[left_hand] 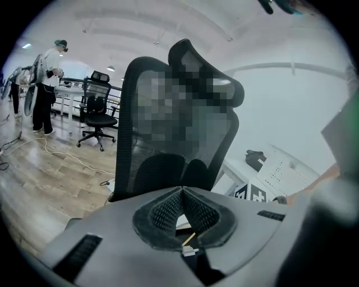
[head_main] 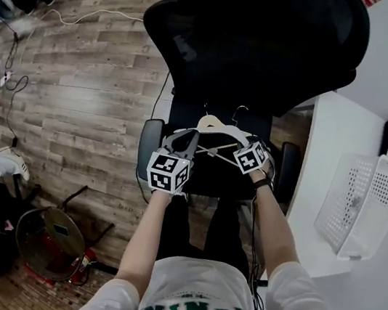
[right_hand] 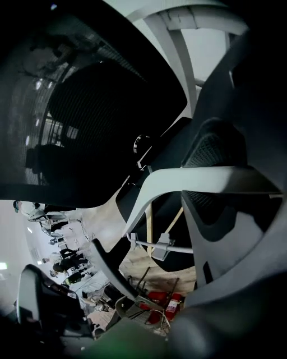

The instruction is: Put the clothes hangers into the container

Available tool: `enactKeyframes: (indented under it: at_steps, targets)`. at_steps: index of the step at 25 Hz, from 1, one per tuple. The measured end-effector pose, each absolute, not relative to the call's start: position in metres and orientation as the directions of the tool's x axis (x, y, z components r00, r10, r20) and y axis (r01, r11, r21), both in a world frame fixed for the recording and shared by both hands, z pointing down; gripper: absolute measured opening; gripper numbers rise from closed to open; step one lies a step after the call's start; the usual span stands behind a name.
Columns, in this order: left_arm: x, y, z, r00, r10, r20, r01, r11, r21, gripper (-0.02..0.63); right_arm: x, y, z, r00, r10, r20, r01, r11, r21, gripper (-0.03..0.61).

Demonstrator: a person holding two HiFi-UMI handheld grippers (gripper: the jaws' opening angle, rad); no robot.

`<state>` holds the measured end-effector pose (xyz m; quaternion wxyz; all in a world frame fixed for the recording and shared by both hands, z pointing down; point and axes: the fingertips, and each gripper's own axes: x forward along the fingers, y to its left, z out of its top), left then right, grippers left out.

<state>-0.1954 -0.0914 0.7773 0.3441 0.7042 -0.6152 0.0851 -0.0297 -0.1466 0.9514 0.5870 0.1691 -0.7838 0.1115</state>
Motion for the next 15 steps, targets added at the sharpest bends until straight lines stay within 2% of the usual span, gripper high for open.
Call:
enactKeyframes:
  at_steps: [15]
  targets:
    - [-0.14,-0.093,0.633,0.305,-0.816,0.491,-0.938,-0.168,0.304,0.014,0.02,-0.145,0.729,-0.33,-0.414,0.848,-0.585,0.795,0.161,0.138]
